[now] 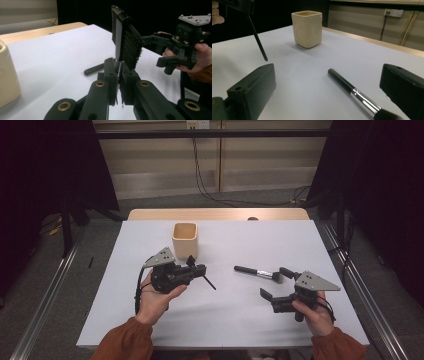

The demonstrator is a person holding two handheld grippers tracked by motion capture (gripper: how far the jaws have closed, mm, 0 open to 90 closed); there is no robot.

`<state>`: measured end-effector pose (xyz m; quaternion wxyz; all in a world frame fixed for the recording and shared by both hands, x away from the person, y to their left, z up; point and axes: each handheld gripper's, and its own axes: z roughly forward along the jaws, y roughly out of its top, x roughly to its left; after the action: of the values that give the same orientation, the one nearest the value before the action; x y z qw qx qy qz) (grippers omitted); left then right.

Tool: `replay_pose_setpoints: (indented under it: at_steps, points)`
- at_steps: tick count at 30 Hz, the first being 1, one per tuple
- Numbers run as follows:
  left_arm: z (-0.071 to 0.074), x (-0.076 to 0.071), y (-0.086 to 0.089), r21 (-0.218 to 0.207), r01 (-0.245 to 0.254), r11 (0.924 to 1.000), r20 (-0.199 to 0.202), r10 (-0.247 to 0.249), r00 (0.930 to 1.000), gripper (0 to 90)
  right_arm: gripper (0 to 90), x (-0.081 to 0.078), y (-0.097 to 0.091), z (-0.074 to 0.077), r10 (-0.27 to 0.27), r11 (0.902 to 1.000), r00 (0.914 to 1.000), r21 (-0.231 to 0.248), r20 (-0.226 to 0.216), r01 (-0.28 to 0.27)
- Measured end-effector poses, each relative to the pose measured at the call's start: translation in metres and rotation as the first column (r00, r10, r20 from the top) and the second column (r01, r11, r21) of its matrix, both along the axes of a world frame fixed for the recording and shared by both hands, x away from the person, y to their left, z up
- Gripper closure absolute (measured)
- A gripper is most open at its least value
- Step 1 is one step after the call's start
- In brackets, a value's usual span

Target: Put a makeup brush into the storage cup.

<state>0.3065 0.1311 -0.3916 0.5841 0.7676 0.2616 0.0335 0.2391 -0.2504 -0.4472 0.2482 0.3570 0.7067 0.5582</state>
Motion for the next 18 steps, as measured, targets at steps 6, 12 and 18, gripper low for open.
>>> replay_pose_setpoints:
  at_steps: [6, 12, 18]
  points:
    - [0.007, 0.002, 0.006, 0.018, -0.007, 0.9998, 0.005, 0.007, 1.0, 85.4, 0.0, -0.013, -0.016, -0.002, -0.062, 0.9979, 0.998, 0.019, 0.01, 0.062]
    - [0.012, 0.007, 0.013, 0.04, -0.018, 0.999, 0.001, 0.018, 0.9998, 85.4, 0.0, -0.023, -0.026, -0.002, -0.095, 0.9947, 0.9952, 0.042, 0.023, 0.094]
    - [0.02, 0.014, 0.021, 0.06, -0.03, 0.9977, 0.011, 0.029, 0.9995, 85.4, 0.0, -0.025, -0.031, -0.004, -0.09, 0.9951, 0.9953, 0.044, 0.037, 0.088]
